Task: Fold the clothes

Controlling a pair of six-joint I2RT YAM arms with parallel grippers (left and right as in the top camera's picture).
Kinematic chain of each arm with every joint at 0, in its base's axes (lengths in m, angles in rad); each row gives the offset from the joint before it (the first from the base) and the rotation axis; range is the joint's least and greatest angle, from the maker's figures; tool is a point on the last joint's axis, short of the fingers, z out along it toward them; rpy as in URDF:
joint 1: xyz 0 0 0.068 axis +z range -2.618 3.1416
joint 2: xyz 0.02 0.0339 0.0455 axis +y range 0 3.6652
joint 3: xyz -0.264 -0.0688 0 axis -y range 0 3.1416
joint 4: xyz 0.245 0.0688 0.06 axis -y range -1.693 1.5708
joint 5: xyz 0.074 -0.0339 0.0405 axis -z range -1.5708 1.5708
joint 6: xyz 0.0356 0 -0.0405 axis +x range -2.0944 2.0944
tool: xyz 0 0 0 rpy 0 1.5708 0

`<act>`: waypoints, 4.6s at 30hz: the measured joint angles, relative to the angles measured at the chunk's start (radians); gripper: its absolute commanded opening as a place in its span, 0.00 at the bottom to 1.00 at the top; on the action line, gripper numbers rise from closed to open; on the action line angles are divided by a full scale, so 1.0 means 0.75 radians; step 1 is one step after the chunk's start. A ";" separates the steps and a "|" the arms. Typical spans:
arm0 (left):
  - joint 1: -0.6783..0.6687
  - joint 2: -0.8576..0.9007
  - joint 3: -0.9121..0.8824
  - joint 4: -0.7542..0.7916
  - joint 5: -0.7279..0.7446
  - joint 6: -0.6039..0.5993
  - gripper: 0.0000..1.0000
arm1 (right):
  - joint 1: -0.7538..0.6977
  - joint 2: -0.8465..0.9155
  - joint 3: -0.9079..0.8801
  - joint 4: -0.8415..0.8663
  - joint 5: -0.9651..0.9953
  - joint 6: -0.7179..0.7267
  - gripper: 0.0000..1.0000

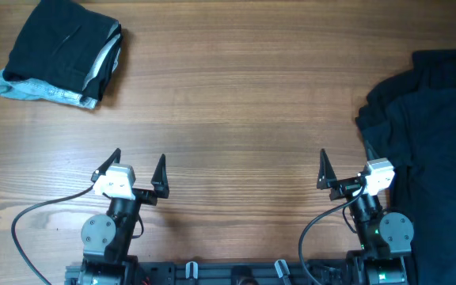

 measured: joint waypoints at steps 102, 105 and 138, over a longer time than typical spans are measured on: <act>0.006 1.685 1.557 -1.088 0.347 -0.346 0.97 | -0.614 2.634 1.722 -0.798 0.080 0.571 0.19; 0.006 1.685 1.557 -1.088 0.344 -0.346 0.98 | -0.662 2.633 1.722 -0.826 0.082 0.576 0.14; 0.006 1.685 1.557 -1.097 0.344 -0.346 1.00 | -0.545 2.514 1.670 -1.089 0.182 0.580 0.04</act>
